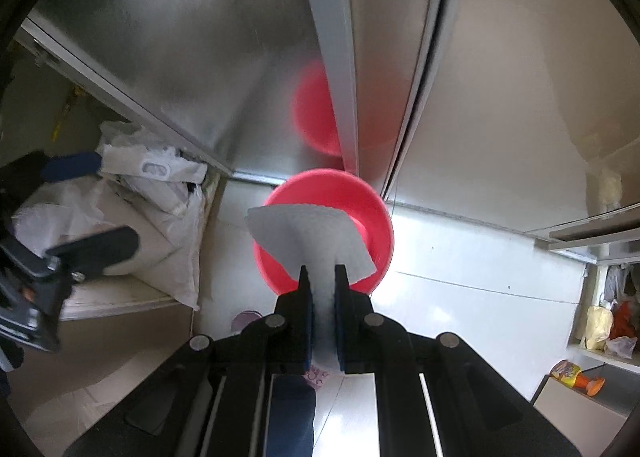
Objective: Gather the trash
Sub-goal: 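Open the left tool over the red bin while the right tool releases the wipe, then raise both tools back up to the counter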
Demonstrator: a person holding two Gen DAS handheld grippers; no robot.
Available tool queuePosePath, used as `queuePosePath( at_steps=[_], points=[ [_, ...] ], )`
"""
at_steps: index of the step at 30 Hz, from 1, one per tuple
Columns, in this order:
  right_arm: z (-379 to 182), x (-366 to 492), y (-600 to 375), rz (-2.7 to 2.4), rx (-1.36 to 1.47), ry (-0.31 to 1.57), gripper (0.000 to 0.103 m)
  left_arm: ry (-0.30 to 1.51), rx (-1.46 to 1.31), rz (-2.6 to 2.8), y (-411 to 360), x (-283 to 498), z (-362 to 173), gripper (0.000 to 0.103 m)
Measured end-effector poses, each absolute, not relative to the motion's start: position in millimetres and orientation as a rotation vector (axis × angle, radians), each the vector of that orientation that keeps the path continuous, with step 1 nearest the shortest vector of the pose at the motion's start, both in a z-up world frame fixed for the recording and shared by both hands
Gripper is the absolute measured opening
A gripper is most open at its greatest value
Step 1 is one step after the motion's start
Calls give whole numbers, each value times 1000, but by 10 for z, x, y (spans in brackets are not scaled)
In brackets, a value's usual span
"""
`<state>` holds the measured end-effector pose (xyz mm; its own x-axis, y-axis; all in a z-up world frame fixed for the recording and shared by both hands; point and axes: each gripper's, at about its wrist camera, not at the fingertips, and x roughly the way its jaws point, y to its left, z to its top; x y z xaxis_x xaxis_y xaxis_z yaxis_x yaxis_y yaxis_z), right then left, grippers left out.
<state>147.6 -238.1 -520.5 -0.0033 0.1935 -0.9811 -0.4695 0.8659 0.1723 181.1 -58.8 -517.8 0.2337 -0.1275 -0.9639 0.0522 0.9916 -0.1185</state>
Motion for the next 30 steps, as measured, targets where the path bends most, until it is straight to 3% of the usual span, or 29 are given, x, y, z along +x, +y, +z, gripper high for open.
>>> queuePosePath(
  at_steps=[5,6,8,12,15,21,30],
  points=[
    [-5413,1455,-2366,508,-265,1507,8,1335,-66,-106,-557,1776,-5248,103],
    [-5427,1461,-2379,497,-273,1510,12,1339,-65,-102,-553,1766,-5257,103],
    [-5402,1455,-2310,494,-272,1512,25,1341,-65,-95,-552,1749,-5259,103],
    [-5318,1458,-2337,468,-307,1484,72,1335,-53,-83,-574,1725,-5196,103],
    [-5226,1449,-2352,466,-299,1478,75,1323,-43,-87,-584,1706,-5113,103],
    [-4819,1477,-2485,454,-248,1431,95,1288,-59,-109,-584,1662,-4731,103],
    [-3750,1401,-2592,444,-234,1327,102,1232,-13,-118,-723,1547,-3638,103]
  ],
)
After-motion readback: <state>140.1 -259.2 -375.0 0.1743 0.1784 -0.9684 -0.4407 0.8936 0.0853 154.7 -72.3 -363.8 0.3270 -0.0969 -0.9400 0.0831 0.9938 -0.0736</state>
